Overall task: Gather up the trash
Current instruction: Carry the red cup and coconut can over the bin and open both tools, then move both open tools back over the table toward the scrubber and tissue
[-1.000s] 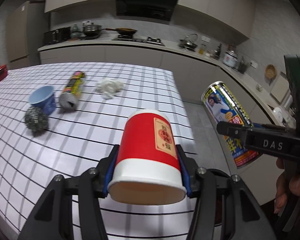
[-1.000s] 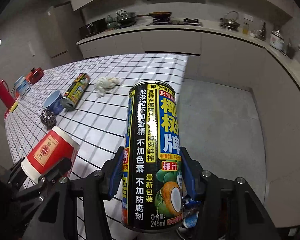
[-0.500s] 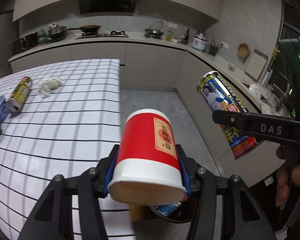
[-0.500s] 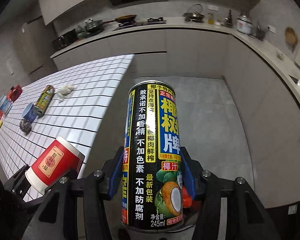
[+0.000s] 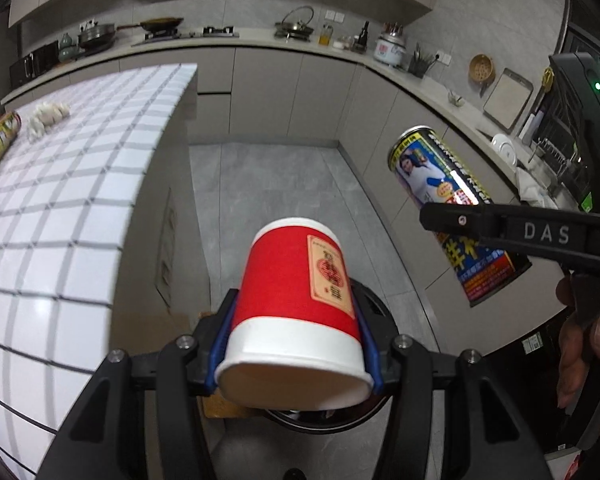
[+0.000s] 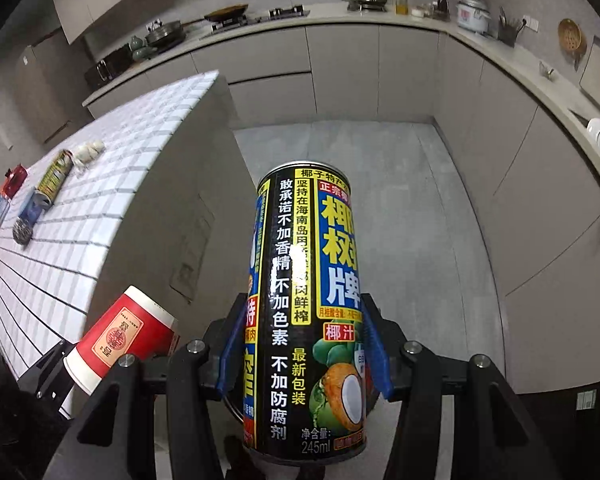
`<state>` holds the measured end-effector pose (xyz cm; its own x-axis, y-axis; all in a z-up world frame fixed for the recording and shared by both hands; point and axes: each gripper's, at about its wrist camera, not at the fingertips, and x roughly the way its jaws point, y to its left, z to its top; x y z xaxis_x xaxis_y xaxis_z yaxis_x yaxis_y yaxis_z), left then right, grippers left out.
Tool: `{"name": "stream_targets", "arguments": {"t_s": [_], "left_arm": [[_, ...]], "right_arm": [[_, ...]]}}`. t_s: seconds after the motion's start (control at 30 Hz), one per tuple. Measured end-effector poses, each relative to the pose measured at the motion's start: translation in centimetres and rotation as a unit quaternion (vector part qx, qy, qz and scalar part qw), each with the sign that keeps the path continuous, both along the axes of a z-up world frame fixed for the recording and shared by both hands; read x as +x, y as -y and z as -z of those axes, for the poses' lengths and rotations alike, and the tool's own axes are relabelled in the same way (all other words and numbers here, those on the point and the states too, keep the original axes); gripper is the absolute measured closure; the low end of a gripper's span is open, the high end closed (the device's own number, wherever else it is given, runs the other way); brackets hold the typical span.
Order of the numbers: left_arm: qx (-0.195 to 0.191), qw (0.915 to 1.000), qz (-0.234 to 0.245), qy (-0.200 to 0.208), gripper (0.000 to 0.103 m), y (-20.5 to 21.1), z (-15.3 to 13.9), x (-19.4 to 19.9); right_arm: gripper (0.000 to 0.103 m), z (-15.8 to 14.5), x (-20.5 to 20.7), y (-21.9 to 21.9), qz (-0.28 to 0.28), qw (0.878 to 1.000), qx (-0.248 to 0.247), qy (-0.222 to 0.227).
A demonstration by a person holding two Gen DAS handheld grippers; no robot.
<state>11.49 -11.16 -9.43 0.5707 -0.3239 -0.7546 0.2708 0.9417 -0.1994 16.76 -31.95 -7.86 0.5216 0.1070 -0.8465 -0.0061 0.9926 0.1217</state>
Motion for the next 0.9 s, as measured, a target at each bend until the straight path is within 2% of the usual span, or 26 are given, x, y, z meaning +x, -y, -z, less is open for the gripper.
{"name": "stream_targets", "arguments": {"t_s": [0.33, 0.4, 0.43, 0.47, 0.5, 0.53, 0.6, 0.7, 0.9], "left_arm": [[0.003, 0.9985, -0.007, -0.054, 0.048, 3.3, 5.3, -0.2], [0.0, 0.9981, -0.001, -0.062, 0.039, 3.9, 6.1, -0.1], [0.005, 0.9979, -0.002, -0.065, 0.027, 4.2, 6.6, 0.0], [0.02, 0.9975, -0.01, -0.067, 0.013, 4.4, 6.9, 0.0], [0.029, 0.9973, -0.021, -0.064, 0.009, 4.3, 7.1, 0.0], [0.032, 0.9972, -0.028, -0.062, 0.007, 3.7, 7.1, -0.1], [0.047, 0.9957, -0.047, -0.064, 0.007, 3.1, 7.1, -0.1], [0.053, 0.9948, -0.062, -0.06, 0.007, 2.4, 6.7, -0.1], [0.051, 0.9961, -0.062, -0.034, 0.007, 2.5, 4.1, -0.6]], "right_arm": [[0.048, 6.7, 1.2, 1.7, -0.015, 0.998, 0.016, -0.054], [0.048, 7.5, 1.6, 1.6, -0.023, 0.998, 0.023, -0.061], [0.047, 8.0, 2.0, 1.4, -0.038, 0.996, 0.032, -0.069], [0.024, 8.6, 2.6, 1.0, -0.044, 0.995, 0.031, -0.079], [0.008, 9.0, 2.8, 1.5, -0.035, 0.995, 0.021, -0.088], [0.0, 9.2, 3.1, 1.6, -0.024, 0.996, 0.014, -0.082], [0.0, 8.9, 3.3, 2.5, -0.02, 0.996, 0.048, -0.077], [0.0, 8.1, 3.5, 3.7, 0.006, 0.996, 0.055, -0.066], [0.0, 6.0, 3.4, 4.2, 0.023, 0.997, 0.046, -0.05]]}}
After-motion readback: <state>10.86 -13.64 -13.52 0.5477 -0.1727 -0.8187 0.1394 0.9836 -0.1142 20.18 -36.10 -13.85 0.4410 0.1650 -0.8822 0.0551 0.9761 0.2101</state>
